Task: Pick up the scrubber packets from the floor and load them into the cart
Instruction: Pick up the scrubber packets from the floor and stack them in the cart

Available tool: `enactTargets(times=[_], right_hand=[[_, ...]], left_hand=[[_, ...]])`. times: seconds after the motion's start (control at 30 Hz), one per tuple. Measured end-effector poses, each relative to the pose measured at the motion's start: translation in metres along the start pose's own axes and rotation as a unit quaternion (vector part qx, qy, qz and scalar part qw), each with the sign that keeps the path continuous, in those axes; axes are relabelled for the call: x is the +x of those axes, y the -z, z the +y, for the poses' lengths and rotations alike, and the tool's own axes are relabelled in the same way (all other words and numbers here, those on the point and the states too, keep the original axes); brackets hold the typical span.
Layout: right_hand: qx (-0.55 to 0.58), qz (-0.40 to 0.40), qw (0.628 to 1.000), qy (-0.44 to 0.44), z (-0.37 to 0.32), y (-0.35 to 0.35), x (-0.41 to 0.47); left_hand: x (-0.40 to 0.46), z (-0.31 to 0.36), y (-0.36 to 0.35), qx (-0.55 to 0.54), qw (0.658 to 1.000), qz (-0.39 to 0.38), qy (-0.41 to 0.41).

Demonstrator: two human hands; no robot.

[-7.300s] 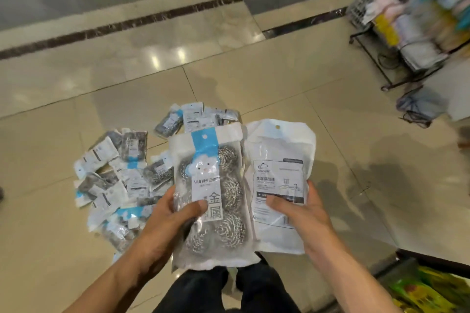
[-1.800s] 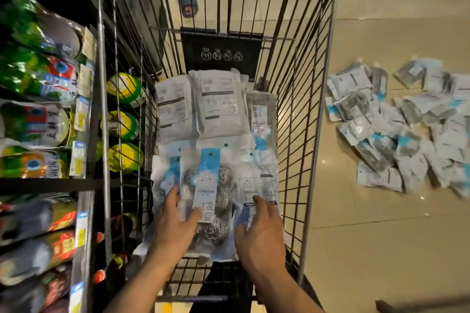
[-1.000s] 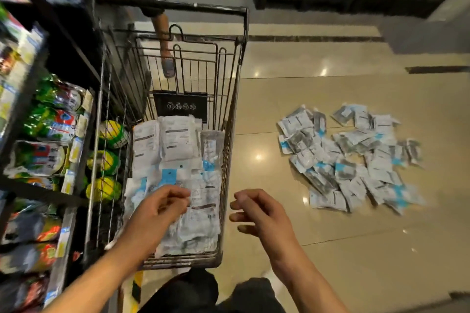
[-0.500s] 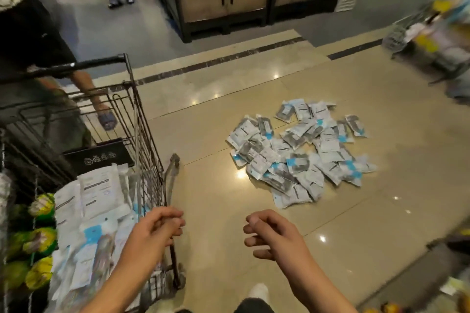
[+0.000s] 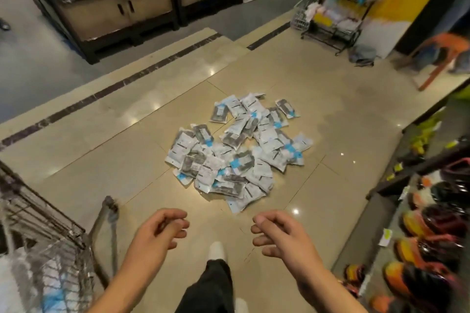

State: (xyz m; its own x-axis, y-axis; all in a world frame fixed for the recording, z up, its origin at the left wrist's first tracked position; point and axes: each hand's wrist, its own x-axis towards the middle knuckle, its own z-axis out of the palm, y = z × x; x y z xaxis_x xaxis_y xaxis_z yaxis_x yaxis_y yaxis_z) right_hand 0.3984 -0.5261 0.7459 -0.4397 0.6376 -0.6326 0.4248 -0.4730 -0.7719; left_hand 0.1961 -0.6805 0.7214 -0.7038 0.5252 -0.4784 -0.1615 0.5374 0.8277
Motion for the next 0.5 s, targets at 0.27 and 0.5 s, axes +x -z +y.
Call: enactTargets(times=[0.27, 0.5], right_hand=[[0.030, 0.087, 0.996, -0.011, -0.058, 0.048, 0.081], [0.088, 0.162, 0.983, -0.008, -0.118, 0.096, 0.119]], left_hand=[[0.113, 0.058, -0.075, 0.016, 0.996, -0.078, 0.037], [0.179, 0.147, -0.144, 0.066, 0.980, -0.186, 0.019]])
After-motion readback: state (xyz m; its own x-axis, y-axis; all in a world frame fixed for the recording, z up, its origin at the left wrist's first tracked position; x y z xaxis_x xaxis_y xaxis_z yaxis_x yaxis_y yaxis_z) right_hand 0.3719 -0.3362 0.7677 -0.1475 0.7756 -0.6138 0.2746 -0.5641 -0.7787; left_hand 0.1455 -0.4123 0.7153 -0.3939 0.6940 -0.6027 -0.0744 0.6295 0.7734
